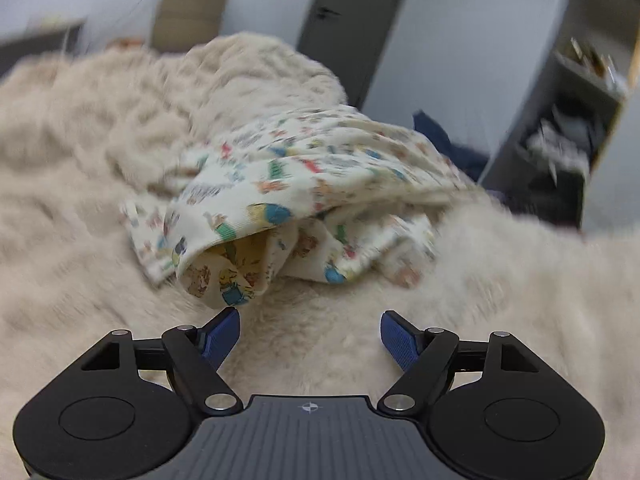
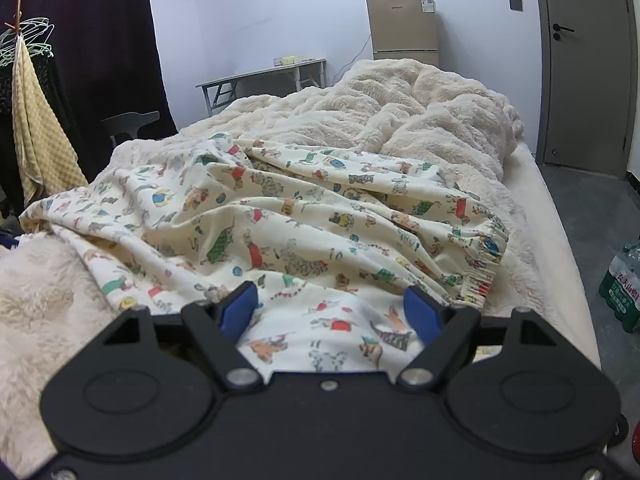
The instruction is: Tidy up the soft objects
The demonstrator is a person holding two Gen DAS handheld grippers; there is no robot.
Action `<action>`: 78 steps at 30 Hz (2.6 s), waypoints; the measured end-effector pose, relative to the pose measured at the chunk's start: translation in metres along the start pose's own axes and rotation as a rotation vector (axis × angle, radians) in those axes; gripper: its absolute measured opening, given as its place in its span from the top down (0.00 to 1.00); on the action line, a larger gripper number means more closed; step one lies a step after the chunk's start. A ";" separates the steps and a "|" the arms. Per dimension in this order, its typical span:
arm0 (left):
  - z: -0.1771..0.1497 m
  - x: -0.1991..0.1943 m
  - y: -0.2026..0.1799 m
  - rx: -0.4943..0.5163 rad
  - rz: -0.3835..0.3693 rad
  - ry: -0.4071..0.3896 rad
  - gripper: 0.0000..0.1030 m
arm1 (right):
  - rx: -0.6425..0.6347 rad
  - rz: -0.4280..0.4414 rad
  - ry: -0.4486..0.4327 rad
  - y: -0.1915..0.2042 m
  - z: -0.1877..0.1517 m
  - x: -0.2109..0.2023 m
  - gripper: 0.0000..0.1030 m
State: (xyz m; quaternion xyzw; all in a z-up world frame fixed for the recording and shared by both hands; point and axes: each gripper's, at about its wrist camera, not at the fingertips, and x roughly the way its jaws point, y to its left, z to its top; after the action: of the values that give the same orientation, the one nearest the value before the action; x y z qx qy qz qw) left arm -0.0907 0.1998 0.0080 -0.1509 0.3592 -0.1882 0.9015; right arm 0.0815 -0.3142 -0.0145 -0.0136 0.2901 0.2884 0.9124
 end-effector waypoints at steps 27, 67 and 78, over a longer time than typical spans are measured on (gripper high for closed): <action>0.026 0.011 0.011 -0.210 0.053 -0.169 0.29 | -0.044 0.037 0.030 -0.011 0.001 -0.019 0.23; 0.024 -0.045 -0.020 0.485 1.518 -0.511 0.95 | -0.024 0.043 0.032 -0.012 -0.003 -0.011 0.19; -0.039 -0.130 0.093 -0.014 1.225 -0.234 0.81 | -0.040 0.035 0.044 -0.010 -0.002 -0.011 0.19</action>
State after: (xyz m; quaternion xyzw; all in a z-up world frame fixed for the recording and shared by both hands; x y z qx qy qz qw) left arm -0.1845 0.3347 0.0200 0.0572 0.2806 0.3833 0.8781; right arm 0.0782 -0.3289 -0.0115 -0.0330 0.3045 0.3099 0.9001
